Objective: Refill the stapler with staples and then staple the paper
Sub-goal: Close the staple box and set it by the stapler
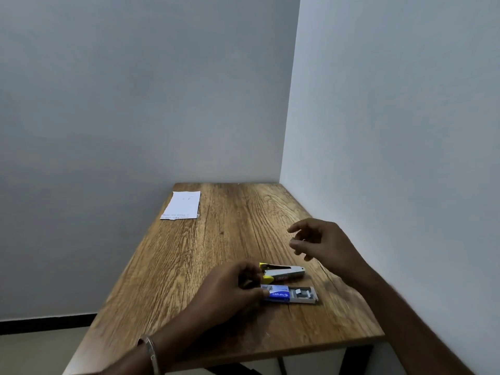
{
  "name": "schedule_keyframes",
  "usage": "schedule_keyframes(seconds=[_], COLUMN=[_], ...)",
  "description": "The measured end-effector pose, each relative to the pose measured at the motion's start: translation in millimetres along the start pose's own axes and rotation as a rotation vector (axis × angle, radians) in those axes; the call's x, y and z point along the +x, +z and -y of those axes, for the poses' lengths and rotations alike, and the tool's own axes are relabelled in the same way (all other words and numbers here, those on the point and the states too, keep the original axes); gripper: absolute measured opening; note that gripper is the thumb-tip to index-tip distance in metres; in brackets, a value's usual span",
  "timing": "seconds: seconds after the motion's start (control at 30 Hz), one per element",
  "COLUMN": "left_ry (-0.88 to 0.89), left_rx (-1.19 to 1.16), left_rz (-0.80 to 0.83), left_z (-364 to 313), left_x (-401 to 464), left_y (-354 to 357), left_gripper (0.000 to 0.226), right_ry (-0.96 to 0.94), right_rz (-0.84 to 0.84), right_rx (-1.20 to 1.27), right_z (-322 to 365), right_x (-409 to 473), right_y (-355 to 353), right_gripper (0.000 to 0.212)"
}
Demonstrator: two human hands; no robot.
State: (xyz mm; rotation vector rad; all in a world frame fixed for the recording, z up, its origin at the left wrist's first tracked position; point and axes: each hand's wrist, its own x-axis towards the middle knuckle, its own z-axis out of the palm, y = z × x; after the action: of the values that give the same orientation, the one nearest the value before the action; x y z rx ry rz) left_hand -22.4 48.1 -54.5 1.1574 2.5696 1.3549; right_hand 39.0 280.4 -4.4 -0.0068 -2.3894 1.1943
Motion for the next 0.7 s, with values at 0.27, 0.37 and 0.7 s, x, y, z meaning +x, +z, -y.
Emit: schedule_keyframes(seconds=[0.27, 0.37, 0.7], left_ry=[-0.013, -0.007, -0.004], left_rx=[-0.028, -0.008, -0.015], left_rz=[-0.027, -0.026, -0.019], left_z=[2.3, 2.1, -2.2], left_x=[-3.1, -3.7, -6.8], left_y=[5.3, 4.8, 3.8], left_gripper=[0.042, 0.040, 0.039], right_ry=[0.215, 0.156, -0.076], right_rz=[-0.021, 0.022, -0.017], right_rx=[0.159, 0.103, -0.167], right_z=[-15.7, -15.6, -13.6], right_x=[-64.4, -67.0, -69.8], right_y=[0.2, -0.8, 19.8], right_gripper=[0.015, 0.024, 0.019])
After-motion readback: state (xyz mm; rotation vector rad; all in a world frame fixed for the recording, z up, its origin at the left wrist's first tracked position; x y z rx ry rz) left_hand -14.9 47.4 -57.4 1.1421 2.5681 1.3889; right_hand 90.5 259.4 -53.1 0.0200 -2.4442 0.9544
